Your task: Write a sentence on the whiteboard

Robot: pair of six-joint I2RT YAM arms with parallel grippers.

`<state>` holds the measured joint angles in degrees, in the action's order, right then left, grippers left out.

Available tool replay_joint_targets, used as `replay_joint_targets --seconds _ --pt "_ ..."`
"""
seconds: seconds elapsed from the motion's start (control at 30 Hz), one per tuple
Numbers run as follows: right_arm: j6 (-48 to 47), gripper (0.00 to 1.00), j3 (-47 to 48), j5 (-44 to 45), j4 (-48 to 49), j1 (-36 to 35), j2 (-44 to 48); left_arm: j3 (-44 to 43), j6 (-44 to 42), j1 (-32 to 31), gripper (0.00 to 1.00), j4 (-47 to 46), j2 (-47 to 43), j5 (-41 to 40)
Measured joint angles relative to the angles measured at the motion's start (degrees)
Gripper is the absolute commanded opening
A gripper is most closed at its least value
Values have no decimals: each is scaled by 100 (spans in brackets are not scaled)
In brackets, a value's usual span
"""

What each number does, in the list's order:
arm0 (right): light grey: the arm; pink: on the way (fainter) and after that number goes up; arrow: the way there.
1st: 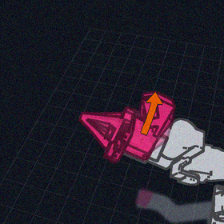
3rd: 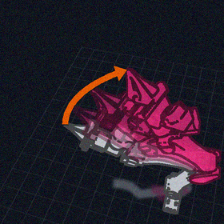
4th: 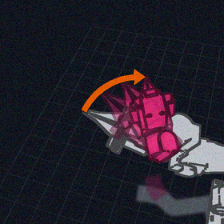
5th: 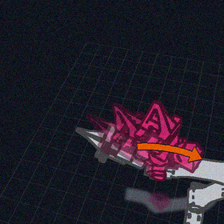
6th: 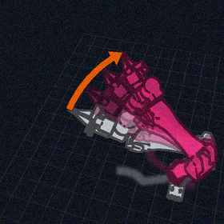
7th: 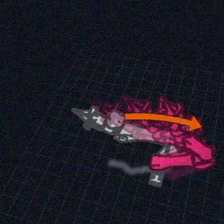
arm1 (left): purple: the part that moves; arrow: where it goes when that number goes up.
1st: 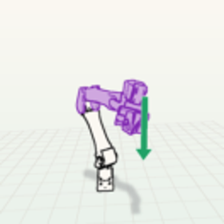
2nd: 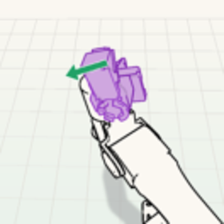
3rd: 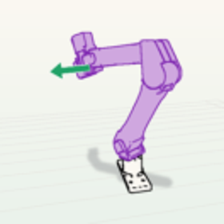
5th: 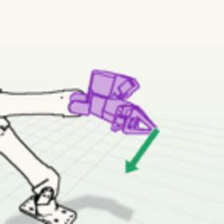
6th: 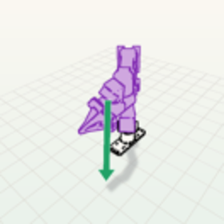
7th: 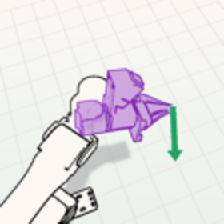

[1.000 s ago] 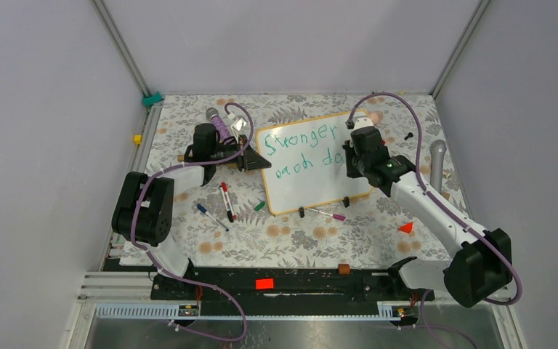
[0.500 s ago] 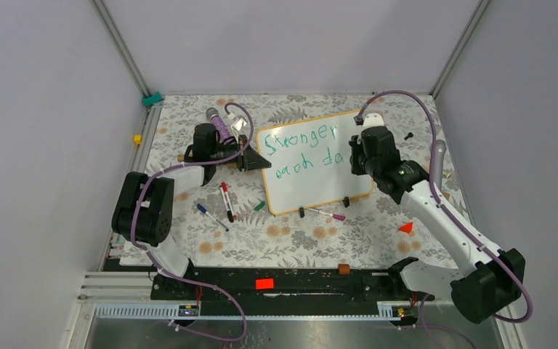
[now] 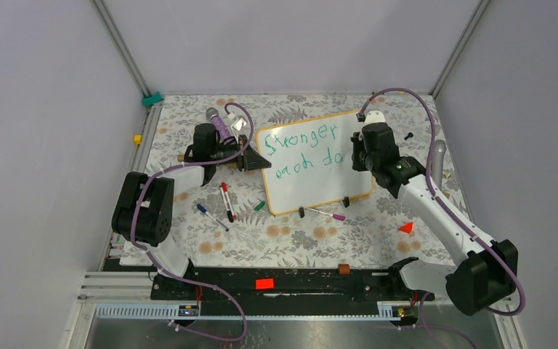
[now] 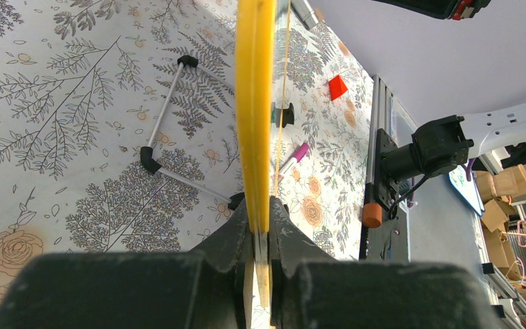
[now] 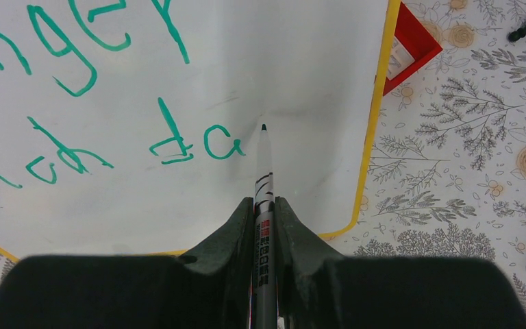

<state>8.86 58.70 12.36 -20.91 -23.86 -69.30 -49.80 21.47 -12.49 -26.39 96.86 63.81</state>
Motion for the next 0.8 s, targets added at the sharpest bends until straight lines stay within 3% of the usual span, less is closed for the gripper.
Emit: replay_joint_targets --seconds 0.8 --pt "83 0 -48 2 -111 68 -361 0 15 -2 0 37 0 -20"
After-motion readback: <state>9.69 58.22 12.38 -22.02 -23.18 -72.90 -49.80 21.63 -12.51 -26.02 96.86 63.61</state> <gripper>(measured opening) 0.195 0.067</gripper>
